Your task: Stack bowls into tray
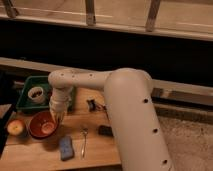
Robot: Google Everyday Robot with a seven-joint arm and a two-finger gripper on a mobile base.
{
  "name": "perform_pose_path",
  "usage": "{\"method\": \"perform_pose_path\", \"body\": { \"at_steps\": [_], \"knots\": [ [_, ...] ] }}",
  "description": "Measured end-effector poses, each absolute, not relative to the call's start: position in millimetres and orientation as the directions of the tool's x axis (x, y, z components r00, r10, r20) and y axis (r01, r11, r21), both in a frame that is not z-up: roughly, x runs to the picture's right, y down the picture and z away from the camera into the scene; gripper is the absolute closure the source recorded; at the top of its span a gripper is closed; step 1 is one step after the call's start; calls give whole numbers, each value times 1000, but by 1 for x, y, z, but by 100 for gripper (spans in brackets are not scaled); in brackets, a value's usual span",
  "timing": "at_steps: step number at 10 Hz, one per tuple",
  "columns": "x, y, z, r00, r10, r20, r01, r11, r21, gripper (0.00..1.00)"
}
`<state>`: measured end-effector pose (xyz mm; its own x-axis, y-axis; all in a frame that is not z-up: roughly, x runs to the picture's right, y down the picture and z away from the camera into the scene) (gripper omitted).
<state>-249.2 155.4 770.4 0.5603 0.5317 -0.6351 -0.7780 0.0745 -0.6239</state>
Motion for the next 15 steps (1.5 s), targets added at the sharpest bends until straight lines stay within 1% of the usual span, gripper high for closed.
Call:
{"method": "perform_pose_path", "body": {
  "at_steps": [3,5,7,10,12,15],
  "knots": [
    [-240,119,746,564,587,-581,-763,100,-639,100],
    [-231,91,746,534,648,-543,-769,104,-631,100],
    [-224,53,761,496,702,-510,-782,106,-615,100],
    [-220,4,795,472,733,-490,-790,104,-605,100],
    [-216,-8,805,464,741,-485,-791,100,-604,100],
    [-216,-9,806,464,742,-484,-791,100,-604,100]
  ]
}}
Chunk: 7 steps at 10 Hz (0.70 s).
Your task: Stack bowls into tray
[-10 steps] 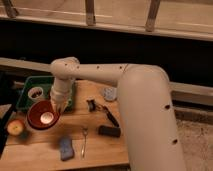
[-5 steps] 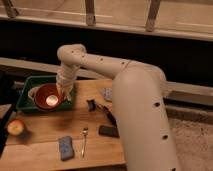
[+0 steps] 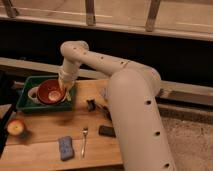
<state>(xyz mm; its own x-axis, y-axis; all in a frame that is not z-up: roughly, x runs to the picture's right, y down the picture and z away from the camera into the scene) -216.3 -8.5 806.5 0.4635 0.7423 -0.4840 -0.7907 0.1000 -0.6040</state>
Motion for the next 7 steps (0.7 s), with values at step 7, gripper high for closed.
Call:
{"method": "perform_pose_path", "body": {
  "at_steps": [7],
  "knots": [
    [-208,-28,847,326,820,-470,-815,-8,-579,100]
  ]
}}
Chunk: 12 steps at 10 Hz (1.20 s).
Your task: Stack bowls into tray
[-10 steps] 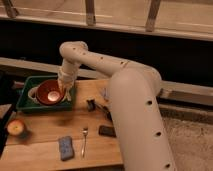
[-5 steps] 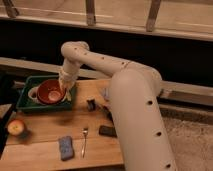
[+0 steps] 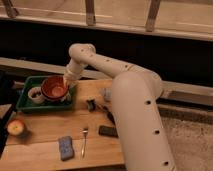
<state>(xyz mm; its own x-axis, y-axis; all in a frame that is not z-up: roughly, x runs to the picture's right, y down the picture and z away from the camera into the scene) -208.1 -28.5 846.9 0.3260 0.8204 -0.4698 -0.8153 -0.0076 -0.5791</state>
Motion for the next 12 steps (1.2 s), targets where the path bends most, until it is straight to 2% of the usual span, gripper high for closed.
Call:
{"method": "perform_pose_path", "body": {
  "at_steps": [6,7,8,11,12],
  "knots": [
    [-189,-65,897,199,862,-466,-857,-78,-510,100],
    [-190,-71,907,183,862,-474,-863,-91,-498,97],
    [-193,-71,912,178,858,-482,-864,-99,-493,90],
    [-206,-68,905,228,854,-467,-825,-86,-559,60],
    [-206,-67,902,235,855,-462,-817,-84,-571,57]
  ]
}}
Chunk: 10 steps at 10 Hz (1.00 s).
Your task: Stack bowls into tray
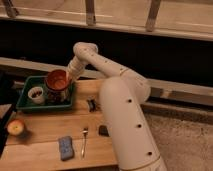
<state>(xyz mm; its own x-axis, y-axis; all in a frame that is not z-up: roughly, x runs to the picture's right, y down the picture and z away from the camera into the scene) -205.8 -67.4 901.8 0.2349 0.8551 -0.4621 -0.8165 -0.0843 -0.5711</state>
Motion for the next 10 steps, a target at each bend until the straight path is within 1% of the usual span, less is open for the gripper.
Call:
{"method": "perform_pose_path", "body": {
  "at_steps": [10],
  "knots": [
    [-206,-67,901,235,856,-461,-815,-85,-573,57]
  ]
}}
